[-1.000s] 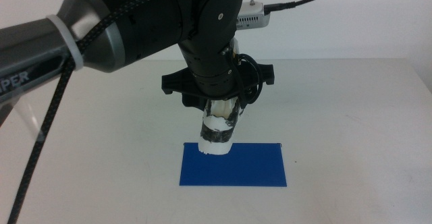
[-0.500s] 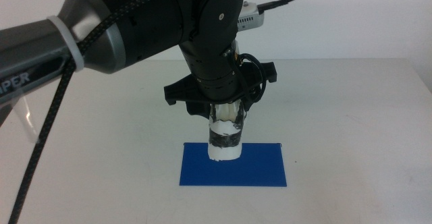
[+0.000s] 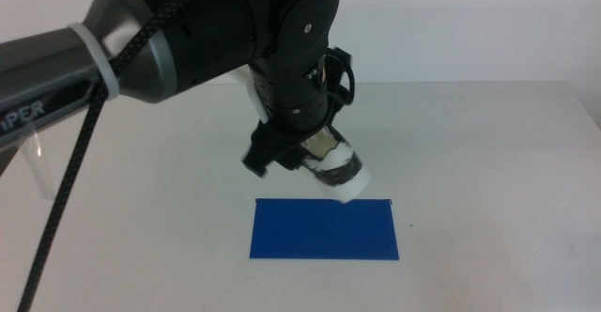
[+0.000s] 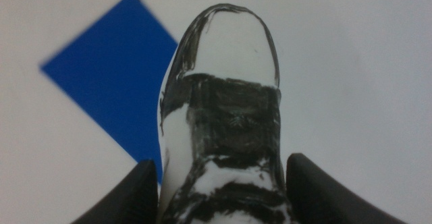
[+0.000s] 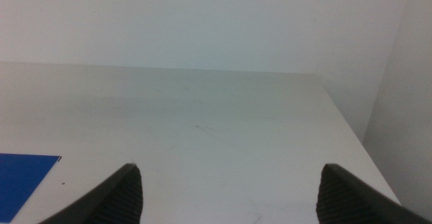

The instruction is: Use one arm to grab the shoe from the table and place it on the mat.

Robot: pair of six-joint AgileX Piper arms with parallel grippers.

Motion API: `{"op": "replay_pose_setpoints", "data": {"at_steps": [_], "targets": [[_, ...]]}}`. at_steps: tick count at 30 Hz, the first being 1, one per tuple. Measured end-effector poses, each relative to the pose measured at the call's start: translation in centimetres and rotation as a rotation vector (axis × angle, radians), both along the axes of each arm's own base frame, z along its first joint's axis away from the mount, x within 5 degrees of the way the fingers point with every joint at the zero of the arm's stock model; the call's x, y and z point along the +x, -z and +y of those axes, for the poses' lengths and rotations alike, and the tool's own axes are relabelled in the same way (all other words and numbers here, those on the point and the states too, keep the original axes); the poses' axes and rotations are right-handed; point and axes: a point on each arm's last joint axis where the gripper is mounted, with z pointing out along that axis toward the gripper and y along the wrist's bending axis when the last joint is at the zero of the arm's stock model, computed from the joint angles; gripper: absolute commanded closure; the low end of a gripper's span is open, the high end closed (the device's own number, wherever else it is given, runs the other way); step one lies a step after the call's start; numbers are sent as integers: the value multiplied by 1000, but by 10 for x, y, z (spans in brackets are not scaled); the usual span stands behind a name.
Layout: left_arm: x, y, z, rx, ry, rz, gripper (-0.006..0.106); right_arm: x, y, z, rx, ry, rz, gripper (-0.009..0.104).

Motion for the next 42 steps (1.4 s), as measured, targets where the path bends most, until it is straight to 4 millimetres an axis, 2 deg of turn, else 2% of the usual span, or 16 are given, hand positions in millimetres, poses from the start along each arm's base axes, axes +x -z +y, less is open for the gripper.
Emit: {"op": "replay_pose_setpoints", "data": {"at_steps": [4,7,10,19,25,28,33,42], "targets": [[0,1,0,-126,-273,51,86,0,0,0,0,0,0,29],[1,2,-1,-166,-366,67,86,0,0,0,0,0,0,29],[3,8,-2,-157,-380,73,86,0,0,0,0,0,0,29],[20,44,-19,-139,-361,76,86,0,0,0,0,0,0,29],[24,61,-19,-9,-395,137,86,0,0,0,0,0,0,29],[30,64,-24,31,-414,162,89,0,0,0,0,0,0,29],[43,64,-37,2,-414,145,102,0,0,0,0,0,0,29],[48,77,-46,11,-413,163,102,0,0,0,0,0,0,29]]}}
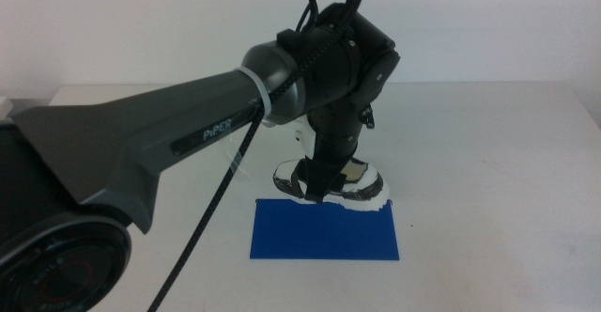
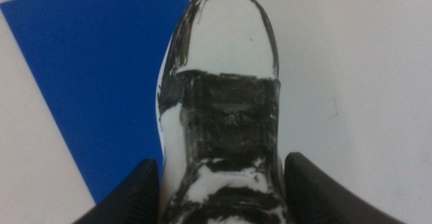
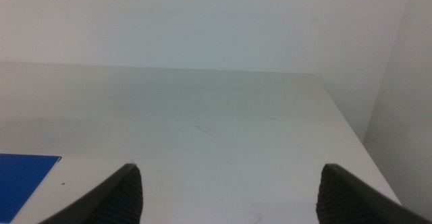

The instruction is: Use one arm to grab the shoe from the table and place it on the mat.

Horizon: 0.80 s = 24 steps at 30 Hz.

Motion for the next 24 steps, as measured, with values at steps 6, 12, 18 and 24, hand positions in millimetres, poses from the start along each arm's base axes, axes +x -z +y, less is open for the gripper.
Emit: {"op": "replay_pose_setpoints", "data": {"at_steps": [6,12,18,24], "targets": [[-9,6,-8,15,28,11,102,0,0,0,0,0,0,29],[-12,11,-7,53,42,4,102,0,0,0,0,0,0,29],[-10,10,-6,71,46,-14,102,0,0,0,0,0,0,29],[-7,11,-3,62,32,-4,102,0,0,0,0,0,0,29]]}}
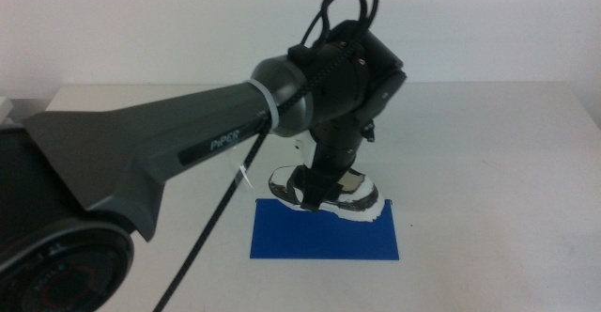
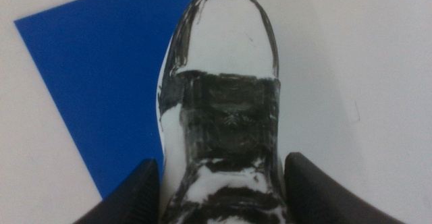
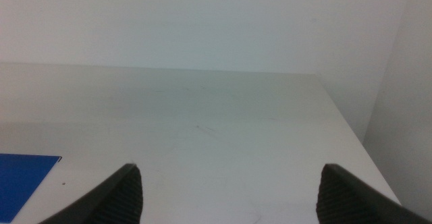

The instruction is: Use one arm to grab the shoe from the table and place it on the mat.

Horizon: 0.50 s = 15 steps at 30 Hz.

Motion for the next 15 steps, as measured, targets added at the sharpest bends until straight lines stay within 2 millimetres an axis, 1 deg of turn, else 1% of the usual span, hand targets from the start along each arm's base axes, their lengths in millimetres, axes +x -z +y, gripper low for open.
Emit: {"op": "replay_pose_setpoints", "data": {"at_steps": [5,9,11,15], "targets": [[9,-5,19,-12,-50,8,102,0,0,0,0,0,0,29],[4,-14,35,-12,-69,11,102,0,0,0,0,0,0,29],[0,-17,38,-16,-73,19,102,0,0,0,0,0,0,29],[-4,-16,37,-44,-80,51,102,0,0,0,0,0,0,29]]}}
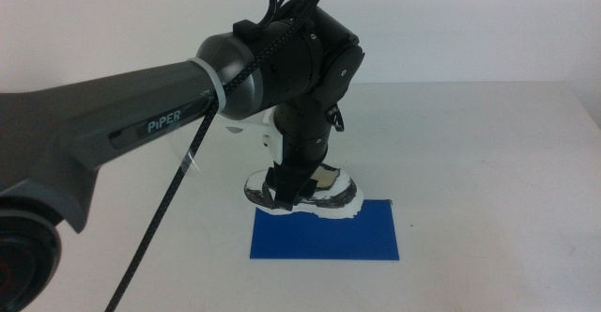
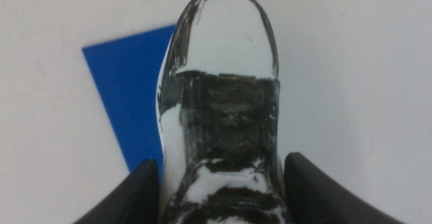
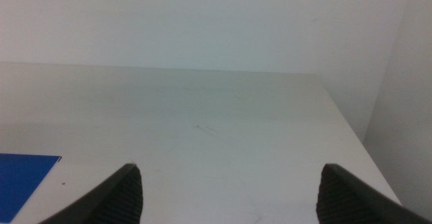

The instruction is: Use one arm to grab the shoe from the table and place it on the mat.

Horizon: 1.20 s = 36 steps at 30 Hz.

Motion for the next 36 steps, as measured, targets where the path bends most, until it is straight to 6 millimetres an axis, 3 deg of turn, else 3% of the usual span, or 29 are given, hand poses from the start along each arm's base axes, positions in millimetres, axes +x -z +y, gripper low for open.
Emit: {"op": "replay_pose_setpoints", "data": {"at_steps": [12,26,36], "targets": [[-1,13,-18,-14,20,29,102,0,0,0,0,0,0,29],[4,37,-22,27,21,65,102,0,0,0,0,0,0,29],[3,40,-24,12,16,84,102,0,0,0,0,0,0,29]]}}
